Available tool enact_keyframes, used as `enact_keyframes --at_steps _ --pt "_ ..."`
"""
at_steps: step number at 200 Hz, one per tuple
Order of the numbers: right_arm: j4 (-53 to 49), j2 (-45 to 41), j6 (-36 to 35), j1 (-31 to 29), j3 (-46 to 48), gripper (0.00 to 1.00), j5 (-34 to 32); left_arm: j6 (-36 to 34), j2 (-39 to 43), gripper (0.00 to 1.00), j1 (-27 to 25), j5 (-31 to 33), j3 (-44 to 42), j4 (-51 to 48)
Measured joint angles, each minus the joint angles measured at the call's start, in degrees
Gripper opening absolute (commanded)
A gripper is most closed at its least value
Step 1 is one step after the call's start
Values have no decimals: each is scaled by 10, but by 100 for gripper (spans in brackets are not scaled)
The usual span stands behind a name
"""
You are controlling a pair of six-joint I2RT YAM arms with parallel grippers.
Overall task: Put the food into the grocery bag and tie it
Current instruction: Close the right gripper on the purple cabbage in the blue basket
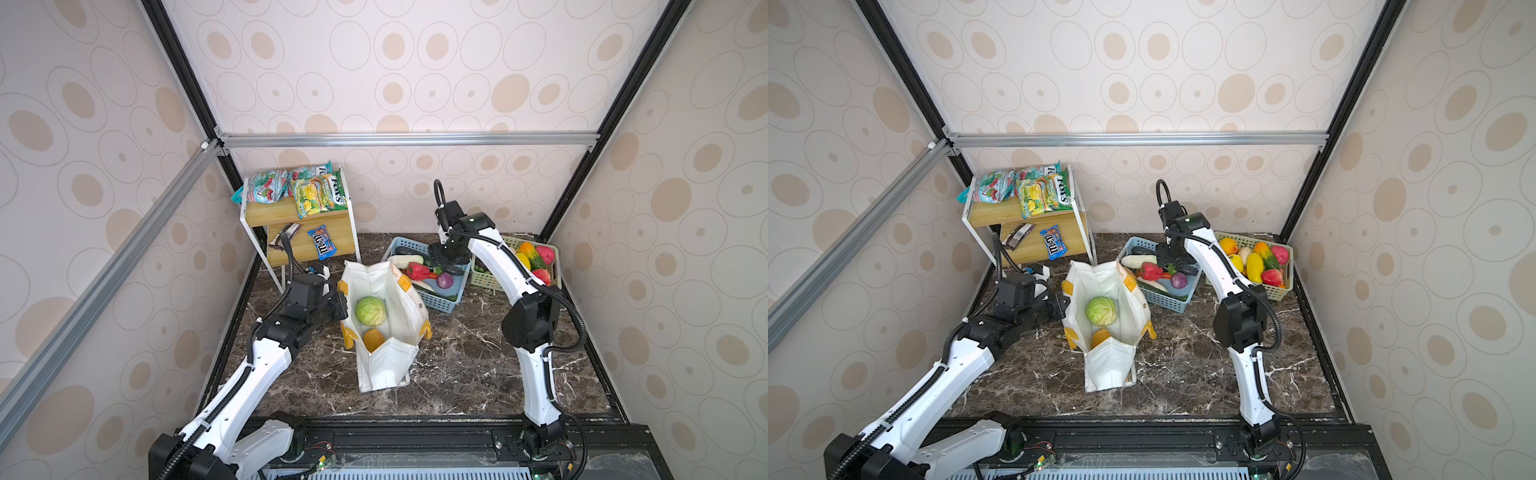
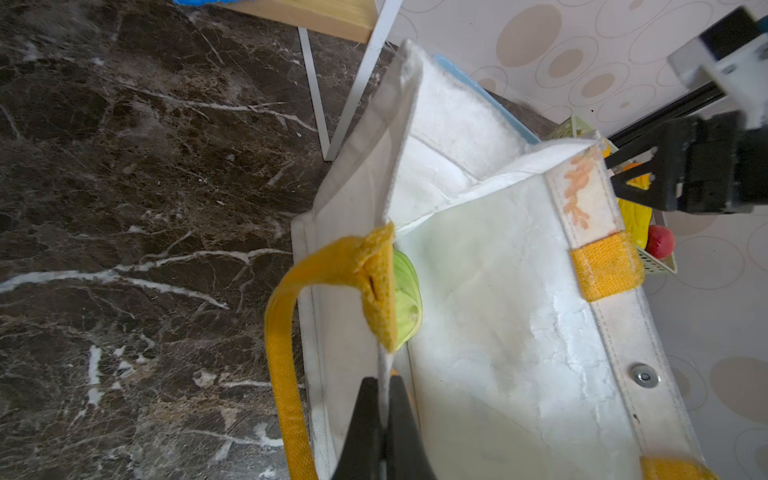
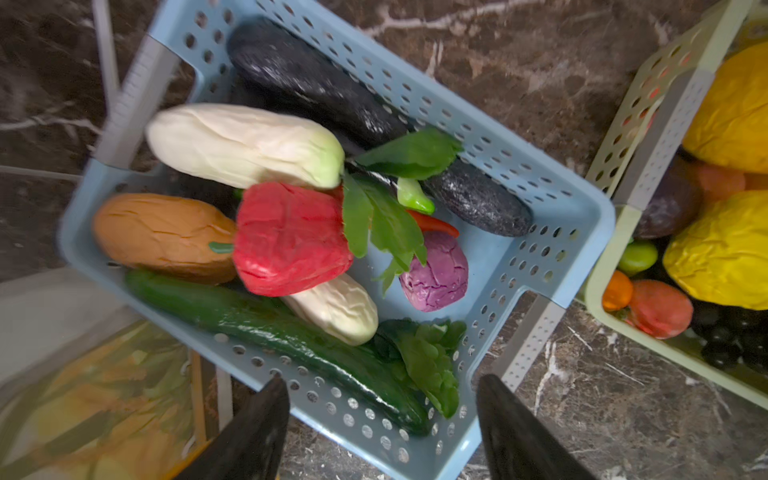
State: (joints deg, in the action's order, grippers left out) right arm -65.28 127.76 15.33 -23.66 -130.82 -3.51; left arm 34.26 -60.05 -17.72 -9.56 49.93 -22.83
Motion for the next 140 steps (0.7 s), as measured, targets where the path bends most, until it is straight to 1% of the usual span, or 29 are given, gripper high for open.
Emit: enact_keyframes --at_steps 20,50,140 --pt "4 24 0 0 24 78 -16 0 0 0 0 0 0 0" --pt "10 56 -2 1 41 77 -35 0 0 0 0 0 0 0" --pt "25 107 -34 5 28 75 -81 0 0 0 0 0 0 0"
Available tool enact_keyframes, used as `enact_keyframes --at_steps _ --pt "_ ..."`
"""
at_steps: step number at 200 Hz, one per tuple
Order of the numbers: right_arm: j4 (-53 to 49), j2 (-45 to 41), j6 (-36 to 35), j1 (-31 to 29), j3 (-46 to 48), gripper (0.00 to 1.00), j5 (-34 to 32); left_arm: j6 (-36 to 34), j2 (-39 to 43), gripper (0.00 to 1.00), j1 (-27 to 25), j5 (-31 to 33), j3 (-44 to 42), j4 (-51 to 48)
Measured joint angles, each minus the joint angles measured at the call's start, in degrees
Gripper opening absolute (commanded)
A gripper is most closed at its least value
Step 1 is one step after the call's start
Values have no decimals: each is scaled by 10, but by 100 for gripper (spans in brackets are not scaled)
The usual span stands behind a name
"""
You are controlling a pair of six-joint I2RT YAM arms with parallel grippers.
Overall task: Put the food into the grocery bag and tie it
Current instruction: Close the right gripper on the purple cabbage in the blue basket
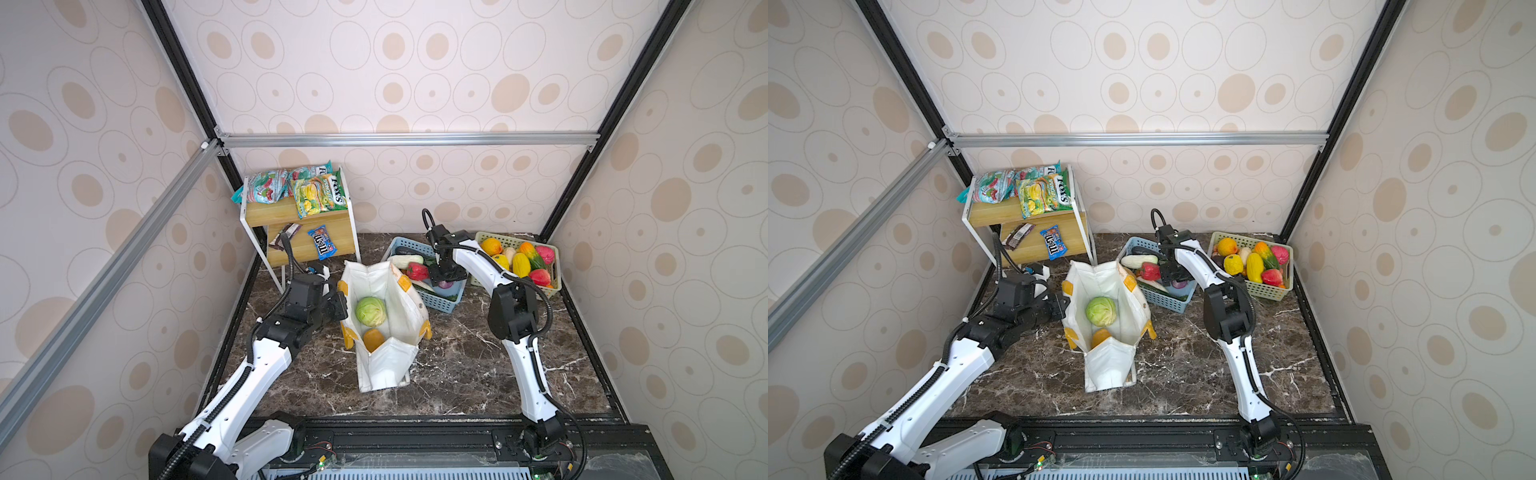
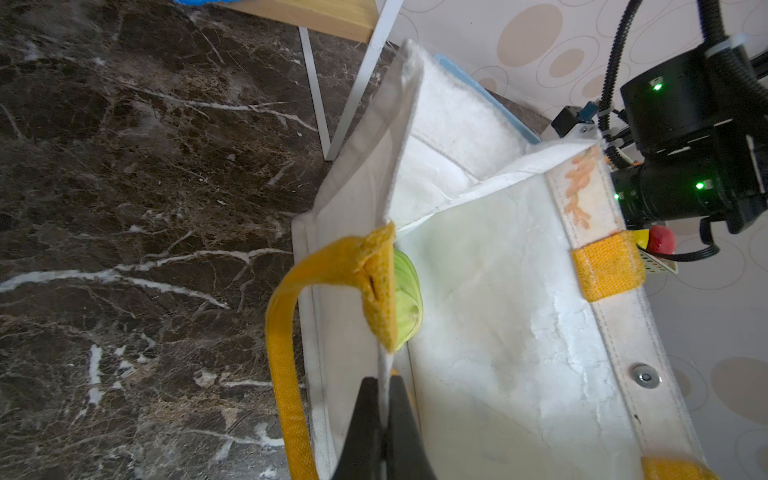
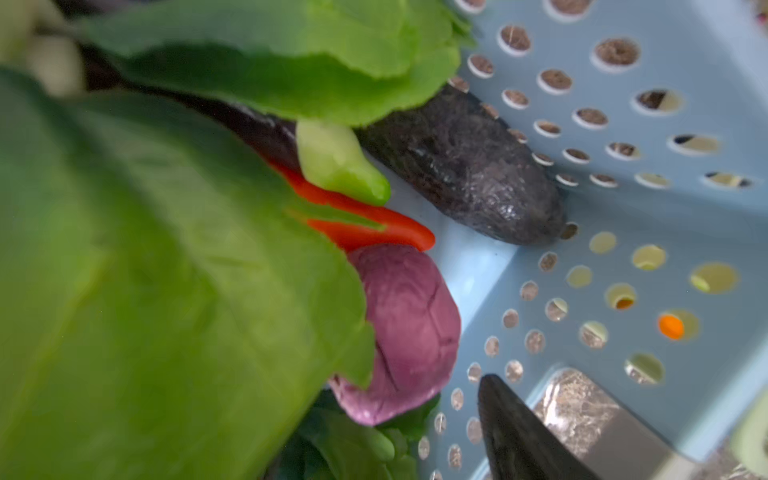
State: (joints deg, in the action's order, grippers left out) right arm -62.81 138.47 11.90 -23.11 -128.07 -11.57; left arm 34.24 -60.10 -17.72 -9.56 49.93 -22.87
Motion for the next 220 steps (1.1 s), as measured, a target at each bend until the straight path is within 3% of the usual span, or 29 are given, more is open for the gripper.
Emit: enact_keyframes --at_steps 85,130,220 --pt "59 11 -15 3 11 73 -16 -4 -1 0 0 -2 0 0" --pt "77 30 -19 3 16 61 -19 -6 -2 0 0 -1 0 -2" --pt "92 14 -18 3 47 58 -19 -6 -4 0 0 -1 0 -2"
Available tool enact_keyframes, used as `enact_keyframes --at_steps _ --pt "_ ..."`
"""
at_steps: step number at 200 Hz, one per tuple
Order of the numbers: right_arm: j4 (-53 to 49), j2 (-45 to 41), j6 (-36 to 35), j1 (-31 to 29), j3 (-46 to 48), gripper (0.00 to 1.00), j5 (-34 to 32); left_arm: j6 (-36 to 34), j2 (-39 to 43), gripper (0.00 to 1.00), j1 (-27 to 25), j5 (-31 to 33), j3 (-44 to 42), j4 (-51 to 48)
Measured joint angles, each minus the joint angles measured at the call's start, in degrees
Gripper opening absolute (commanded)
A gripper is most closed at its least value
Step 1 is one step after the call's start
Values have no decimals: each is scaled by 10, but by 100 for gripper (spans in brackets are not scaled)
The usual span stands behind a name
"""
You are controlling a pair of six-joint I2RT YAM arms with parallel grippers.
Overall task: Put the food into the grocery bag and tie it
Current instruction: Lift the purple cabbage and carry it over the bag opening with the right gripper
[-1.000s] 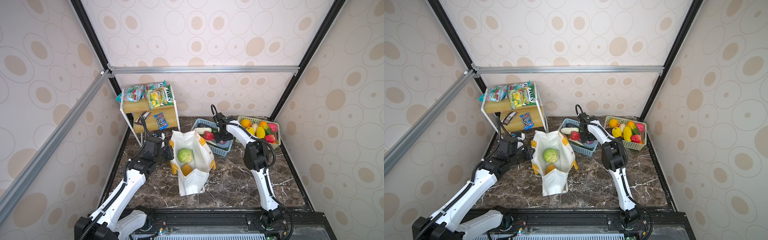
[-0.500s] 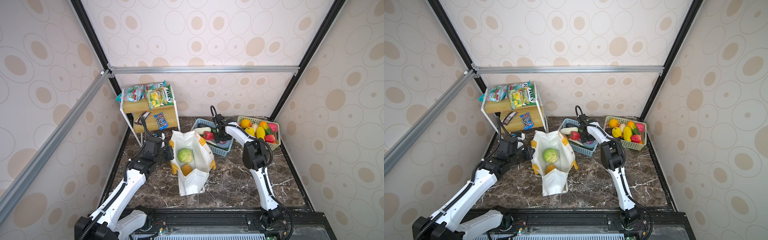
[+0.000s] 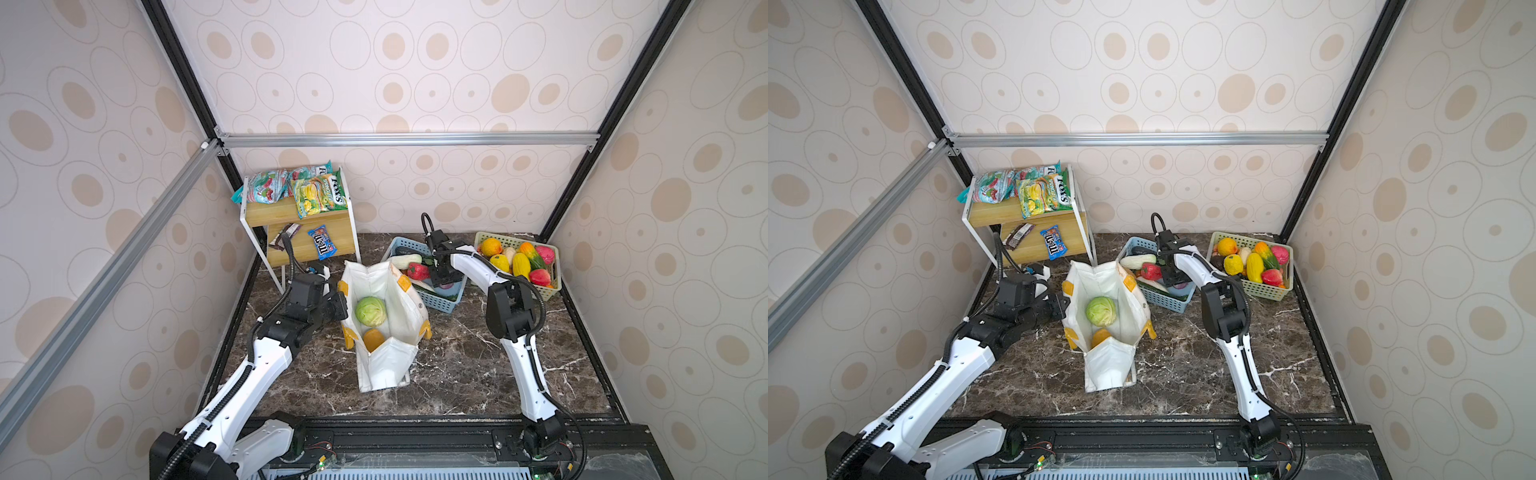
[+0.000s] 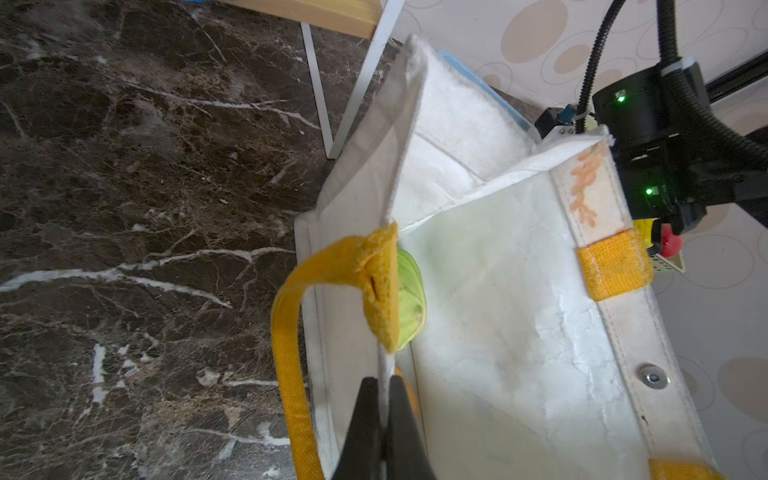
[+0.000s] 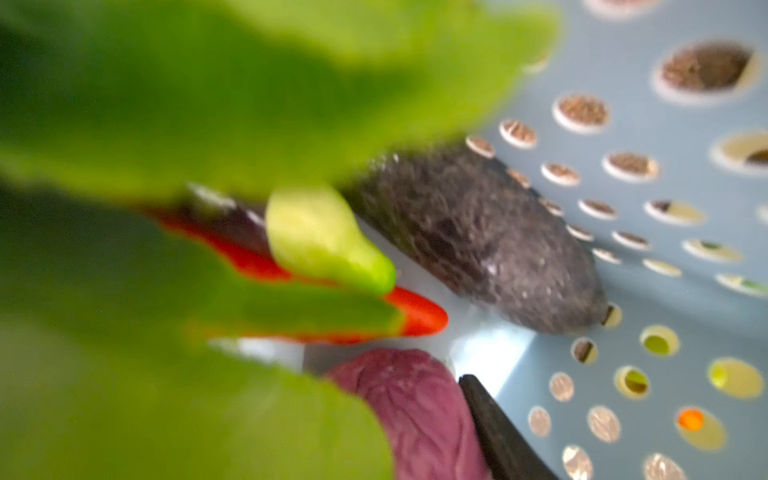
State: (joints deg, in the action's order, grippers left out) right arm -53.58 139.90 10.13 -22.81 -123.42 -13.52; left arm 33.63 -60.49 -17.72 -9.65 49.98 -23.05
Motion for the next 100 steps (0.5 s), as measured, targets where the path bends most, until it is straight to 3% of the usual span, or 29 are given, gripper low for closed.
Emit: enact_keyframes --at_steps 100 --pt "-12 -90 8 0 22 57 23 0 -3 0 0 0 0 3"
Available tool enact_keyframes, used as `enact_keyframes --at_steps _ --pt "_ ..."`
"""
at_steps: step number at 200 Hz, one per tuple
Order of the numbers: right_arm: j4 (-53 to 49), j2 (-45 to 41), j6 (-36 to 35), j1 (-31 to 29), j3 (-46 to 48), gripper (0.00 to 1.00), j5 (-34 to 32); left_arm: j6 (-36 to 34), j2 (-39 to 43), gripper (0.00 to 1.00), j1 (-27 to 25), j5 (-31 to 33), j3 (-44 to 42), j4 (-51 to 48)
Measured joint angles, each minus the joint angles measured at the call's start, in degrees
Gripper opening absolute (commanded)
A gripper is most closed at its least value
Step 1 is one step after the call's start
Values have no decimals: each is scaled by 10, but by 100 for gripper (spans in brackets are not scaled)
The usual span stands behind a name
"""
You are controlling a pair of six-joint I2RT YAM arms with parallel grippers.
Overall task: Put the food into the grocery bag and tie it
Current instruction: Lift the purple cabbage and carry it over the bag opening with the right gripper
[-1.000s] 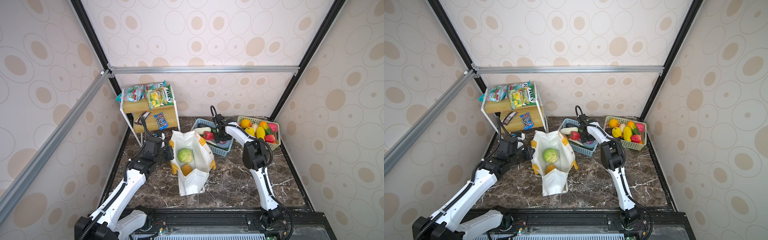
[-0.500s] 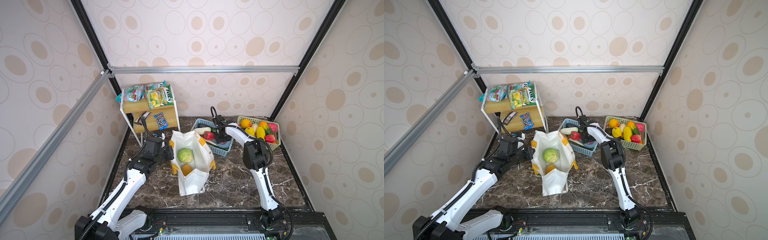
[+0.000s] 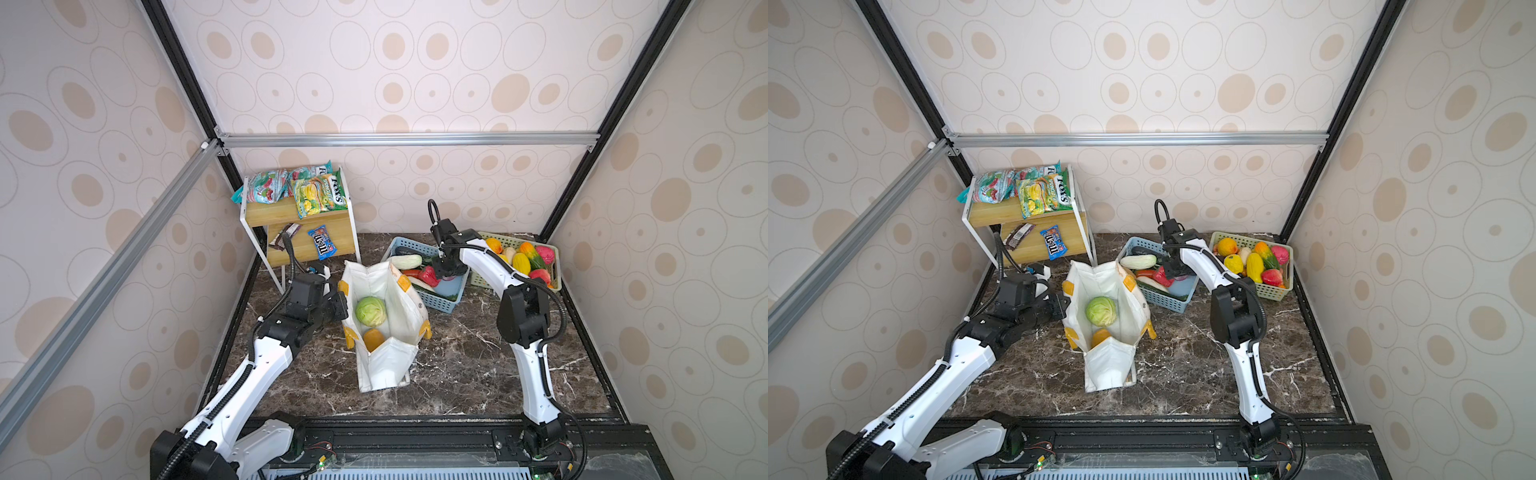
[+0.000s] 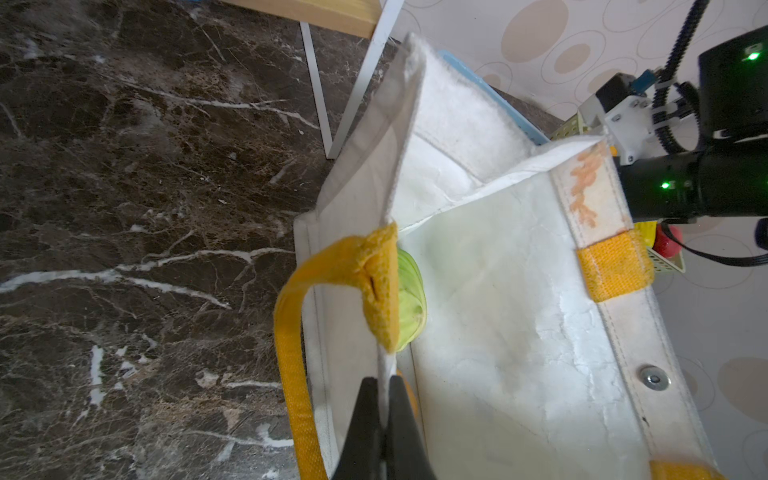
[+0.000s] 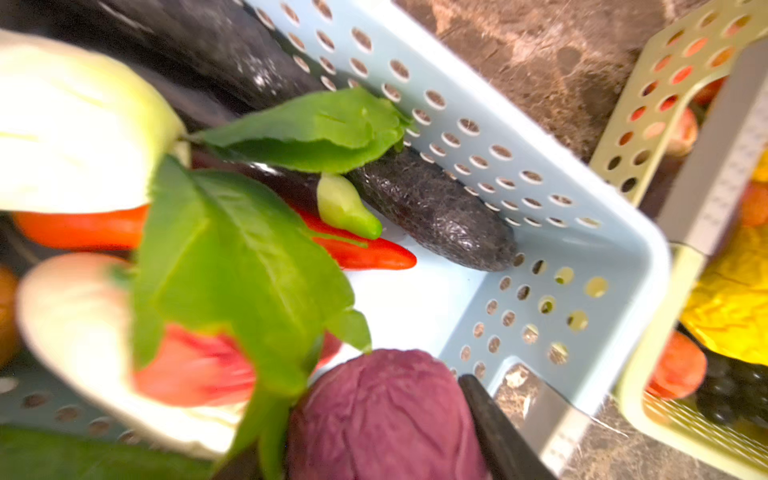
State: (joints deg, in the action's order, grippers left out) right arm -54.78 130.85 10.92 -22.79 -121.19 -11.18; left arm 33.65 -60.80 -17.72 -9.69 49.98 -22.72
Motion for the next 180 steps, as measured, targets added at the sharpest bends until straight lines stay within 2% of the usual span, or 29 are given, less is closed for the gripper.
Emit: enact_keyframes --at_steps 117,180 --pt "-27 -110 30 -4 -3 56 81 0 0 0 0 -1 0 8" --pt "-27 -151 50 -29 -8 56 129 0 0 0 0 -3 0 8"
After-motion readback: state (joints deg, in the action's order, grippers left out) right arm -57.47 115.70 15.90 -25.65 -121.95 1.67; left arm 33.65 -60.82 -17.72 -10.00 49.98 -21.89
